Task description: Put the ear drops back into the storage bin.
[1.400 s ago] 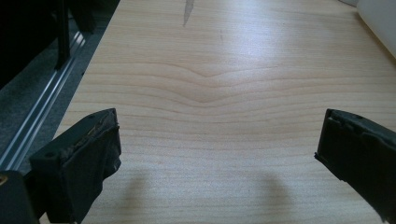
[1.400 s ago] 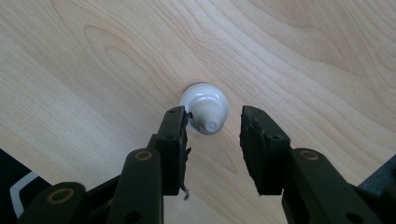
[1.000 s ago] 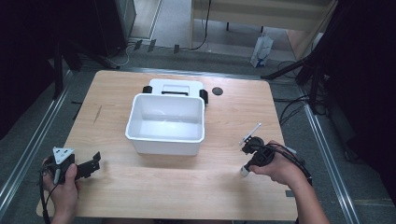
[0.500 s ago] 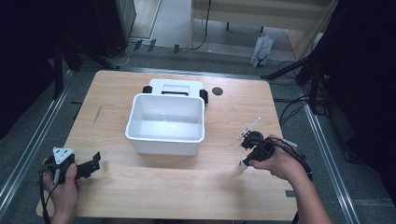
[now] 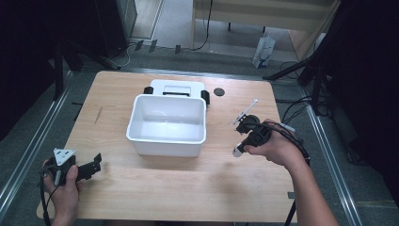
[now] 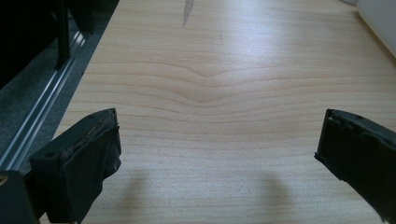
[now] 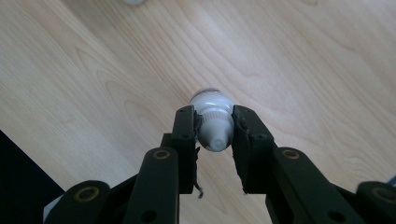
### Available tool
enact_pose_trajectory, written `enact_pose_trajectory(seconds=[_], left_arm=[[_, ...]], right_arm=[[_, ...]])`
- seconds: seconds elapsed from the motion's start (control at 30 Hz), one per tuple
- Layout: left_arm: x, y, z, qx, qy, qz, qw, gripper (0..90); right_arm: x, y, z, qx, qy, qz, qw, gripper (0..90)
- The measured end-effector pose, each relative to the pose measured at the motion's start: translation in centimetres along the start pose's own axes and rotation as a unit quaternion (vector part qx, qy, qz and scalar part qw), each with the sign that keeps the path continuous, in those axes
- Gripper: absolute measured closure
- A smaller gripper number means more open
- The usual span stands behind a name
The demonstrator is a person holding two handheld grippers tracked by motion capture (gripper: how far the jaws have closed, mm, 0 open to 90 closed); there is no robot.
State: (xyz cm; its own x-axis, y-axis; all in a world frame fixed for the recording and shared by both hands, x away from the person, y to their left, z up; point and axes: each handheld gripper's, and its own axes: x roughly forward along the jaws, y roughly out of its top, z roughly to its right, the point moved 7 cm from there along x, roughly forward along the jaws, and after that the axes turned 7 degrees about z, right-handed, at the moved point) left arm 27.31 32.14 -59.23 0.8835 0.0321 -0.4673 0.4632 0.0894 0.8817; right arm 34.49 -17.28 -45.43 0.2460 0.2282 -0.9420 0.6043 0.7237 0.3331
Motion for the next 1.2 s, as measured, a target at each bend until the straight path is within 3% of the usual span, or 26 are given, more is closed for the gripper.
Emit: enact_pose_trajectory(seconds=[0.7, 0.97, 1.2], left_arm=[[0.0, 0.0, 0.0, -0.004, -0.003, -0.001, 1.0, 0.4], [0.0, 0.0, -0.1, -0.005, -0.004, -0.002, 1.0, 0.4], [0.0, 0.0, 0.0, -0.005, -0.005, -0.002, 1.0, 0.4]], right_arm=[[-4.2, 7.9, -0.7, -0.037, -0.009, 0.026, 0.9989, 72.3], [-5.9, 11.3, -2.0, -0.061, -0.005, 0.035, 0.9975, 72.3], [-6.0, 13.4, -3.3, -0.077, 0.001, 0.041, 0.9962, 72.3]])
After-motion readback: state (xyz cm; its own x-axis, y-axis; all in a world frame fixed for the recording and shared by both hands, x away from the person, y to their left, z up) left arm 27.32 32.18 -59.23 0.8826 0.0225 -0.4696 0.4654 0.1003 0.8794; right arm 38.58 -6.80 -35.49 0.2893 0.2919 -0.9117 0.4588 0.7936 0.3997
